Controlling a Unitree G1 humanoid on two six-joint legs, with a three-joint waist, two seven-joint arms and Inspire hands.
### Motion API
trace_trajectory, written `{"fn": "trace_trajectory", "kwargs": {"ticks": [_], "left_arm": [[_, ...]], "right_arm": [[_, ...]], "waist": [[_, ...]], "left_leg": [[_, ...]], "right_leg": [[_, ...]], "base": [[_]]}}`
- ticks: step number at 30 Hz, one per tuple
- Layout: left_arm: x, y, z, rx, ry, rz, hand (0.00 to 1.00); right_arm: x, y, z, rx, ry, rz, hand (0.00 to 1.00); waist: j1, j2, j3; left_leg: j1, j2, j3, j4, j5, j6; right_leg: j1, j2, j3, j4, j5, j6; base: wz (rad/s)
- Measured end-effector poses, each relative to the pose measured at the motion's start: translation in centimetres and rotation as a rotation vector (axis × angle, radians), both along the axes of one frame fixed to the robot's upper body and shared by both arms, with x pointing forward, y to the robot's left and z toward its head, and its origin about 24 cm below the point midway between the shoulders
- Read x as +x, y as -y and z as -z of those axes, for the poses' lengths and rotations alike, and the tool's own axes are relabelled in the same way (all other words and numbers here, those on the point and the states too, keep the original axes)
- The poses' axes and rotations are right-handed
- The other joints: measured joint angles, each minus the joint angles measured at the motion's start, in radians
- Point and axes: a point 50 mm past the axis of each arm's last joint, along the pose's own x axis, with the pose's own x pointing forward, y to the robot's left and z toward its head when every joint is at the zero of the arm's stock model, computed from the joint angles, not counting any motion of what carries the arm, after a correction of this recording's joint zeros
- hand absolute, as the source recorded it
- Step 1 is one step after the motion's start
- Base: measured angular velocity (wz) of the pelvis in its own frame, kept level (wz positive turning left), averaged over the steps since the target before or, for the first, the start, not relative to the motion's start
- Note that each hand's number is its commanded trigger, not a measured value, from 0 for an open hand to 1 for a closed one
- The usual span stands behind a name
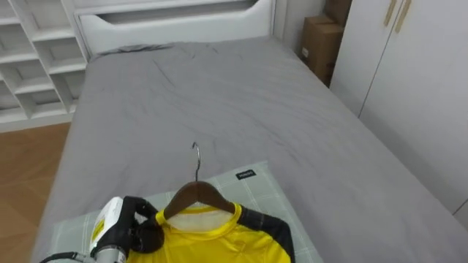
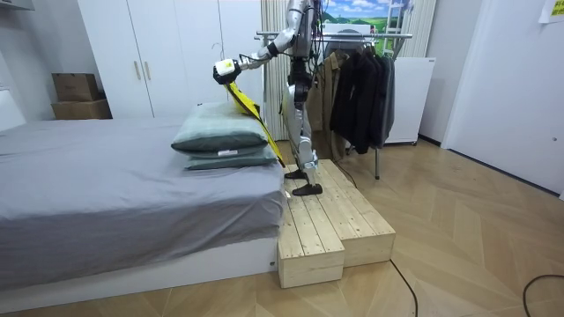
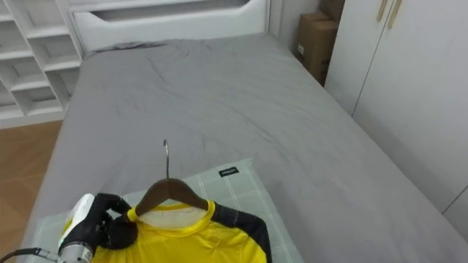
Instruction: Hang clothes
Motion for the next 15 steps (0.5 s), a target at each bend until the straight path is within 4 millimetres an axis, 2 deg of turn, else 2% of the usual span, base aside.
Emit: {"fn": "trace_trajectory", "kwargs": {"ticks": [6, 15], "left_arm": [[0.8, 0.0, -1.7, 0.005, 0.078, 0.023, 1.0], [0.7, -0.2, -2.0, 0.001, 0.091, 0.014, 1.0]], "right_arm": [[-1.0, 0.3, 0.0, 0.01, -0.012, 0.042, 0.0], [-1.5, 0.6, 0.0, -0.009, -0.012, 0.091, 0.0]], "waist": [[0.005, 0.003, -0.0002], [0.001, 0.002, 0.0004]], "left_leg": [[0.012, -0.001, 0.0, -0.001, 0.0, 0.0], [0.027, -0.001, 0.0, -0.006, 0.0, 0.0]], "right_leg": [[0.012, 0.002, 0.012, -0.006, -0.005, 0.005], [0.024, 0.003, 0.016, -0.004, -0.005, 0.004]], "base": [[0.0], [-0.01]]}}
